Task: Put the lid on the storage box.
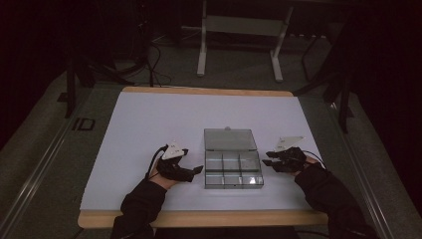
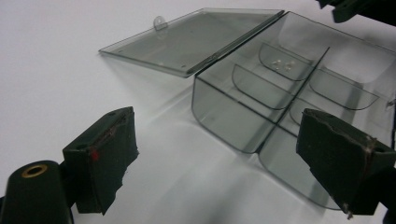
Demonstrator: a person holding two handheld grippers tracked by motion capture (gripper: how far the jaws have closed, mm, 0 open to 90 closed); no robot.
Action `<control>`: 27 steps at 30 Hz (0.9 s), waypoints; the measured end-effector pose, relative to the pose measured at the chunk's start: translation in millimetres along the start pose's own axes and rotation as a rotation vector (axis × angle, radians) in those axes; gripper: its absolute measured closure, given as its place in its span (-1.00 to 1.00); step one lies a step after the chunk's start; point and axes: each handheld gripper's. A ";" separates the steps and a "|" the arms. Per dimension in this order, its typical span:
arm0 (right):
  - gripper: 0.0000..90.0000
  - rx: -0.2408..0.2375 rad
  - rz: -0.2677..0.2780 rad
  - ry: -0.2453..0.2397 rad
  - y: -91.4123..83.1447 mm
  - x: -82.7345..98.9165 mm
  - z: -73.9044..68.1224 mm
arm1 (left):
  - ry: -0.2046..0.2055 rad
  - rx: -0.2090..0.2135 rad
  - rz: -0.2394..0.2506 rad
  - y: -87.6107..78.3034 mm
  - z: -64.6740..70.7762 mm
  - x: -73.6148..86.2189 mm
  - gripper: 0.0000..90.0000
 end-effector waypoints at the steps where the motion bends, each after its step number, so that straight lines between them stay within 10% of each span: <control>1: 0.39 0.011 0.007 0.014 -0.1 1.8 0.1 | 0.001 0.004 0.002 0.1 0.6 -1.9 -0.71; 27: 0.15 0.173 0.134 0.121 -1.8 37.6 -6.1 | -0.045 -0.046 -0.032 37.2 -7.0 -52.0 -0.67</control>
Point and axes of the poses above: each handheld gripper's, and its own axes: y roughly forward along the jaws, x roughly out of its underside, z roughly to its right, and after that the axes turned 1 degree about z, right-handed
